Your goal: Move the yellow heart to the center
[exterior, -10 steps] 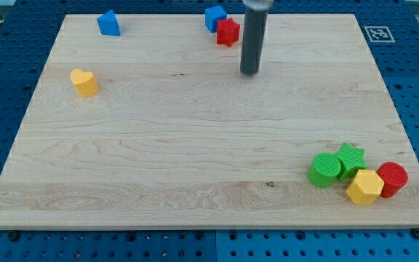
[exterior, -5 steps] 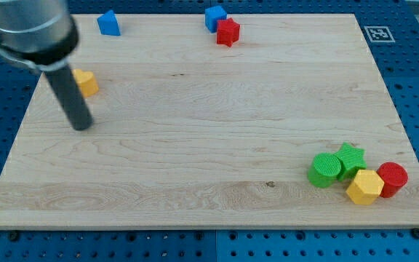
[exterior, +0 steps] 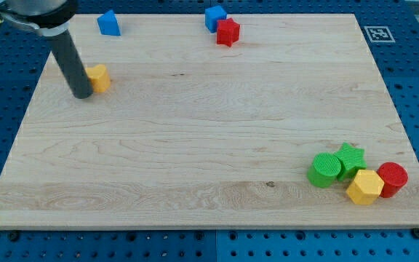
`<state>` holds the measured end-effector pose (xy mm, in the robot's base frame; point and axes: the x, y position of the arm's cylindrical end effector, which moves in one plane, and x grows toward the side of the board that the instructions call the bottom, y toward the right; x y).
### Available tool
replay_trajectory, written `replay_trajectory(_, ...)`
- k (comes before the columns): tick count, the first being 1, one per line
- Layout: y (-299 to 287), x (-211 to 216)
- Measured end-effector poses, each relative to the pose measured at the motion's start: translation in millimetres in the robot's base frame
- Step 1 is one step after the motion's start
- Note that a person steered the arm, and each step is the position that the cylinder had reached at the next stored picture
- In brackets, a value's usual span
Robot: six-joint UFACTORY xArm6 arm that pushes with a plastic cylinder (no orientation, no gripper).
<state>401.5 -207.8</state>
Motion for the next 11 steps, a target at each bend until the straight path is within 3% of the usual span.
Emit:
replay_trajectory(2, 1.5, -7.5)
replay_trajectory(3, 1.5, -36.6)
replay_trajectory(6, 5.1, -70.4)
replay_trajectory(10, 135.2, -67.3)
replay_trajectory(11, 158.2, -36.3)
